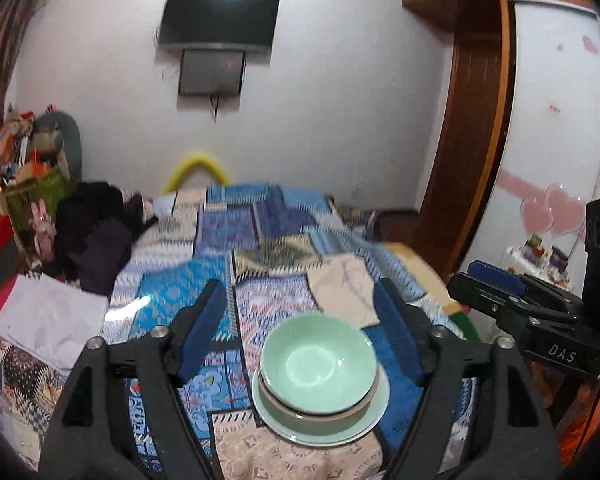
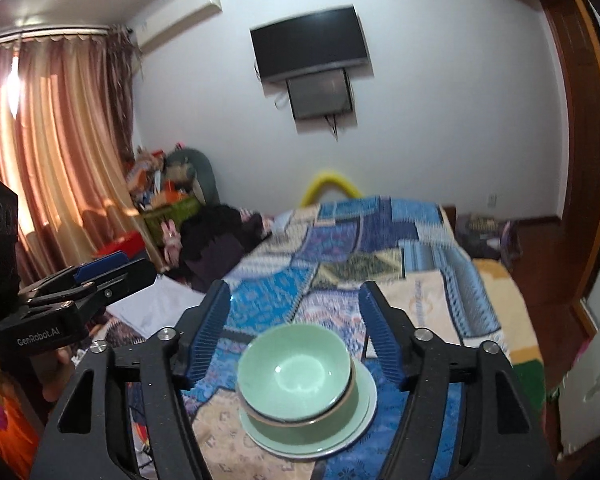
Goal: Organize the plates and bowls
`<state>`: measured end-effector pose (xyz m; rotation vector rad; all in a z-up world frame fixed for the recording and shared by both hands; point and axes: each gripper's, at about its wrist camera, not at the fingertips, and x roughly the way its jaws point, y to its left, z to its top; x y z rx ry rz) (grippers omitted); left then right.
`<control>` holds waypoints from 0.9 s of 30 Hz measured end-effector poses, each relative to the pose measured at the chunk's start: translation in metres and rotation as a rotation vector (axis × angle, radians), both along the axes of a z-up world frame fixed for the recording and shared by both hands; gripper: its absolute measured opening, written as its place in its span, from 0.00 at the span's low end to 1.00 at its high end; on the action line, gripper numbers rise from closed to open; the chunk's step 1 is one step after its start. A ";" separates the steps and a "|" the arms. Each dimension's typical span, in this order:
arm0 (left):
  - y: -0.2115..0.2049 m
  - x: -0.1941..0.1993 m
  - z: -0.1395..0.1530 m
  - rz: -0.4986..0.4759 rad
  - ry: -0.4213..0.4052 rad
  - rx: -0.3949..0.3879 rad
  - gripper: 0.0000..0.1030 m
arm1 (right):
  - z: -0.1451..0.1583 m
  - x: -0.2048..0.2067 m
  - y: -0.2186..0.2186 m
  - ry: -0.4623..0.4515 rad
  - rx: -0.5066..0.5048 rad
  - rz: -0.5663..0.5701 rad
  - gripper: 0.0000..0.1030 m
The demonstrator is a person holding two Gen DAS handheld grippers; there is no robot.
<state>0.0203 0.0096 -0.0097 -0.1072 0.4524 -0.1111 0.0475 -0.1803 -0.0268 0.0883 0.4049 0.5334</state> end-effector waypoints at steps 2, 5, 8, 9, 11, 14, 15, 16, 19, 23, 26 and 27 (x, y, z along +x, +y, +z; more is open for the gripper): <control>-0.001 -0.010 0.008 0.013 -0.043 0.007 0.81 | 0.005 -0.006 -0.001 -0.029 0.006 -0.003 0.71; -0.002 -0.026 0.017 0.036 -0.101 0.018 0.91 | 0.008 -0.012 -0.001 -0.064 0.013 -0.006 0.80; -0.003 -0.035 0.021 0.052 -0.144 0.023 0.98 | 0.010 -0.012 0.001 -0.082 0.013 -0.006 0.82; -0.003 -0.037 0.022 0.054 -0.151 0.024 0.99 | 0.009 -0.014 0.001 -0.084 0.013 -0.006 0.85; -0.002 -0.041 0.022 0.054 -0.157 0.022 1.00 | 0.009 -0.014 0.002 -0.092 0.018 -0.013 0.90; -0.003 -0.045 0.021 0.054 -0.161 0.017 1.00 | 0.007 -0.014 0.000 -0.098 0.020 -0.020 0.96; -0.003 -0.046 0.020 0.056 -0.162 0.017 1.00 | 0.006 -0.014 0.001 -0.098 0.021 -0.021 0.98; -0.002 -0.046 0.020 0.060 -0.163 0.017 1.00 | 0.005 -0.014 0.000 -0.097 0.023 -0.022 0.99; -0.001 -0.045 0.017 0.061 -0.155 0.007 1.00 | 0.004 -0.011 0.001 -0.086 0.026 -0.023 0.99; 0.001 -0.042 0.014 0.064 -0.144 -0.002 1.00 | 0.003 -0.013 0.000 -0.076 0.028 -0.026 0.99; 0.001 -0.041 0.013 0.065 -0.139 -0.006 1.00 | 0.001 -0.016 -0.003 -0.071 0.032 -0.025 0.99; 0.001 -0.041 0.012 0.063 -0.137 -0.006 1.00 | 0.002 -0.016 -0.003 -0.070 0.034 -0.026 0.99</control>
